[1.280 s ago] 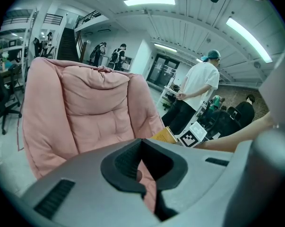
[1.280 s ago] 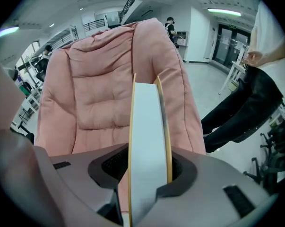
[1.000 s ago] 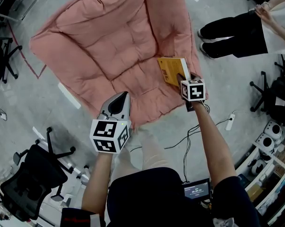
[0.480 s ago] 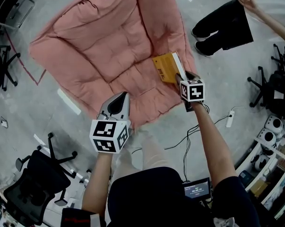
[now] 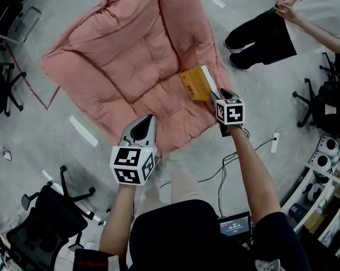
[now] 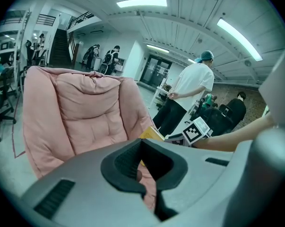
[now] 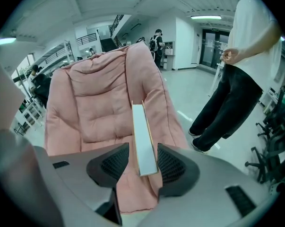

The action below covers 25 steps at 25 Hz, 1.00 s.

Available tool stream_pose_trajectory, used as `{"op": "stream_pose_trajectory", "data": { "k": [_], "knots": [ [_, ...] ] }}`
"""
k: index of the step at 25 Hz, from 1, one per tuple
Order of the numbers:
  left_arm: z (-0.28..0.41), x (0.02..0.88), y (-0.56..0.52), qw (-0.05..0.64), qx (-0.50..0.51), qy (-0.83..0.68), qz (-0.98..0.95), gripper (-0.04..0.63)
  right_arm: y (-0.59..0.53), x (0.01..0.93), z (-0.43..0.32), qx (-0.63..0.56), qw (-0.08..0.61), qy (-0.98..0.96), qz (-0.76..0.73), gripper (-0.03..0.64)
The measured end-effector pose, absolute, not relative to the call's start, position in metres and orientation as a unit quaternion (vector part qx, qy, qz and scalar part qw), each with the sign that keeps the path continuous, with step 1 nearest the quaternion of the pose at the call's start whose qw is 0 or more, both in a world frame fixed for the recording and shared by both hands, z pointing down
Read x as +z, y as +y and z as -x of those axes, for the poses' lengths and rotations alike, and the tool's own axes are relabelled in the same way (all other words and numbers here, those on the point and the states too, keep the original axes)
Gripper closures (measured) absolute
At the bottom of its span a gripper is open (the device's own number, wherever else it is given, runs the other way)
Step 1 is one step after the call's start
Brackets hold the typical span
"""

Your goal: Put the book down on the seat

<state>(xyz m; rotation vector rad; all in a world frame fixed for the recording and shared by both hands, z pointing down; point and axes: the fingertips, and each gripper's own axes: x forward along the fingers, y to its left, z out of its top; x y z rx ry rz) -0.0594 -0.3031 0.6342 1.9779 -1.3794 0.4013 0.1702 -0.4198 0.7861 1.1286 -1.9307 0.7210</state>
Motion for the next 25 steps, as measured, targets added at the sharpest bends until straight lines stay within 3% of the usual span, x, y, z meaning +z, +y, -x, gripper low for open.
{"op": "stream_pose_trajectory", "data": {
  "k": [11, 25],
  "knots": [
    [0.053, 0.611, -0.286, 0.329, 0.148, -0.523, -0.772, 0.595, -0.395, 0.746, -0.159, 0.274, 0.357, -0.771, -0.45, 0.437],
    [0.054, 0.561, -0.256, 0.285, 0.137, -0.522, -0.792, 0.595, -0.364, 0.645, -0.147, 0.23, 0.283, -0.798, -0.479, 0.566]
  ]
}}
